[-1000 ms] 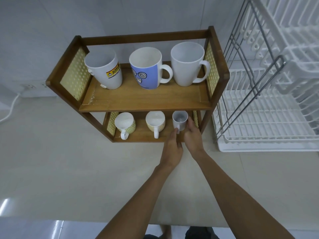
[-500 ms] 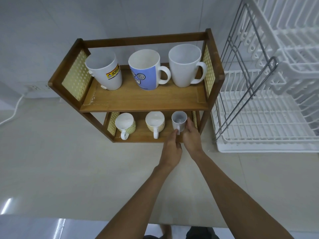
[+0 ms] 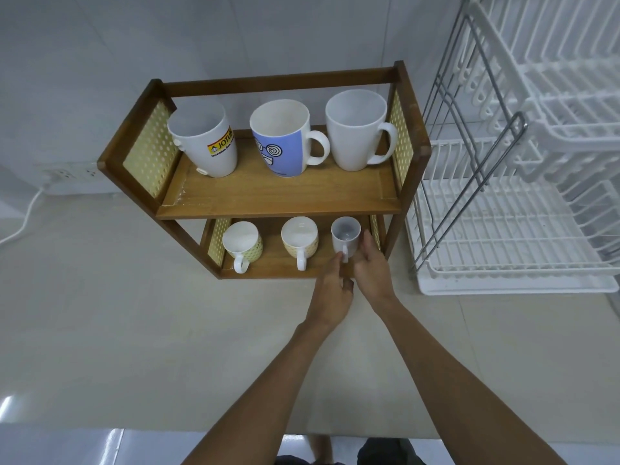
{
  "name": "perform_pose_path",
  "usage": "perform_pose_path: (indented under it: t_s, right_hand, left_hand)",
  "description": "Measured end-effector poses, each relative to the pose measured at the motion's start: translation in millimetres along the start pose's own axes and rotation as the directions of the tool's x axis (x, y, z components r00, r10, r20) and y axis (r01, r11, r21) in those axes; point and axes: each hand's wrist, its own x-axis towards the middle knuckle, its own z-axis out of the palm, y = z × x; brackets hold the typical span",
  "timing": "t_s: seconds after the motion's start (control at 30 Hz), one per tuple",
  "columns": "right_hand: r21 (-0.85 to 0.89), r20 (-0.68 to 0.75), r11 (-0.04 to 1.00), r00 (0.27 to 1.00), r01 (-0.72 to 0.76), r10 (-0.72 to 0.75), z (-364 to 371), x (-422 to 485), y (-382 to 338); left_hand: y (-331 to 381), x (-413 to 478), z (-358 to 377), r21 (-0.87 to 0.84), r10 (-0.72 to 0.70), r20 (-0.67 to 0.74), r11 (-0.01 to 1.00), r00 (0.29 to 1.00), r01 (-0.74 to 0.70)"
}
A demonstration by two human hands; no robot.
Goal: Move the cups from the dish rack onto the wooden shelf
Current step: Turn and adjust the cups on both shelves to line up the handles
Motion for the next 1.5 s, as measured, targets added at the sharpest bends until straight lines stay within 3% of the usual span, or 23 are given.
perform_pose_path:
  t_s: [0.13, 0.27, 0.4, 0.6, 0.8, 1.0, 1.13, 1.23, 1.5]
  right_hand:
    - [-0.068, -0.024, 0.986, 0.988, 0.149, -0.151, -8.2, -24.9, -2.7]
    - [-0.192, -0.011, 0.933, 0.95, 0.305, -0.312, -11.3, -53.5, -11.9]
    - [-0.259, -0.003, 0.903, 0.934, 0.344, -0.357, 0.2, -76.7, -35.9]
    - [-0.08, 0.049, 0.88, 0.883, 0.469, -0.466, 27.3, -103.7, -95.2]
    - [0.15, 0.07, 0.828, 0.83, 0.539, -0.553, 50.5, -103.8, -170.2]
    - [0.144, 0.171, 0.865, 0.849, 0.481, -0.501, 84.3, -74.2, -212.6]
    - [0.107, 0.222, 0.889, 0.861, 0.445, -0.458, 108.6, -58.0, -221.3]
    - [0.076, 0.219, 0.905, 0.879, 0.418, -0.424, 117.5, -50.4, -219.8]
    - [0.082, 0.177, 0.904, 0.887, 0.419, -0.427, 116.3, -39.8, -214.4]
  left_hand:
    - [0.3, -9.6, -13.4, -0.008, 0.058, -0.052, 0.998, 0.997, -0.058]
    - [1.3, -28.5, -44.7, 0.092, 0.114, -0.133, 0.99, 0.984, -0.103]
    - [11.2, -41.9, -87.4, 0.099, 0.166, -0.229, 0.984, 0.959, -0.146]
    - [36.6, -51.5, -164.4, 0.077, 0.189, -0.428, 0.982, 0.884, -0.172]
    - [70.6, -35.0, -236.0, 0.072, 0.267, -0.625, 0.955, 0.733, -0.286]
    - [92.0, 7.7, -266.6, 0.052, 0.215, -0.518, 0.974, 0.828, -0.221]
    - [90.2, 36.8, -273.4, -0.051, 0.063, -0.483, 0.994, 0.874, -0.1]
    - [81.2, 45.6, -273.3, -0.163, 0.027, -0.417, 0.981, 0.908, -0.104]
    - [72.7, 29.6, -263.6, -0.244, 0.057, -0.442, 0.953, 0.895, -0.182]
